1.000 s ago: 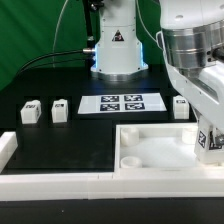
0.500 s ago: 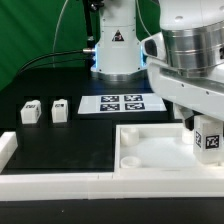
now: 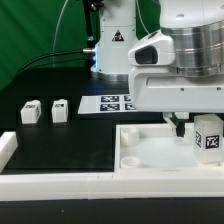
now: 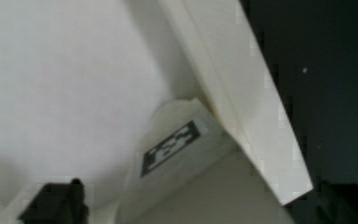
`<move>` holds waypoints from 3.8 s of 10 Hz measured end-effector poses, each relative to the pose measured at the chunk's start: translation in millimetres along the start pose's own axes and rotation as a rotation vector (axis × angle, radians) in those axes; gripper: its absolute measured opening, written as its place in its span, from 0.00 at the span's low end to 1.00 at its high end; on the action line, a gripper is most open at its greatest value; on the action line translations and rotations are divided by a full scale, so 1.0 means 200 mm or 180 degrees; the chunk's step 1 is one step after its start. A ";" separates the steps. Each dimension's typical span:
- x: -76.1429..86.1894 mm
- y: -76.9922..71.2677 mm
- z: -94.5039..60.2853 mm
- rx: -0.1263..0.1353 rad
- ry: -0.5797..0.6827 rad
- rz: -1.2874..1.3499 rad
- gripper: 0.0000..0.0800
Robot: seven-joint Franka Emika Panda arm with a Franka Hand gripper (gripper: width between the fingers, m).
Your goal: Assemble one leg
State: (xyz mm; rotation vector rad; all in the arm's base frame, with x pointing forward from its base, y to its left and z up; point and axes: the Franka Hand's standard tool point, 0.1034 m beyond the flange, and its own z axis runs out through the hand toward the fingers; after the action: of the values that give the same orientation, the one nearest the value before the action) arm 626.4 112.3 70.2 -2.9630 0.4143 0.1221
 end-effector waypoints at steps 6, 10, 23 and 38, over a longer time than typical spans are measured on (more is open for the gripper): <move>-0.01 0.02 0.02 -0.0025 0.0017 -0.0657 0.66; -0.01 0.02 0.03 -0.0026 0.0014 -0.0656 0.36; 0.00 0.02 0.03 0.0055 -0.0063 0.3116 0.36; -0.03 0.00 0.02 -0.0054 -0.0040 0.0800 0.81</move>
Offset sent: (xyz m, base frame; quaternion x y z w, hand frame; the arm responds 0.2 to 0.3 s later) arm 0.0000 0.0000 0.0000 0.0000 0.0000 0.0000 1.0000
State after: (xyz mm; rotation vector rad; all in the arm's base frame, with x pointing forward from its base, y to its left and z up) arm 620.4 114.6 66.3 -2.9118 0.7860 0.1721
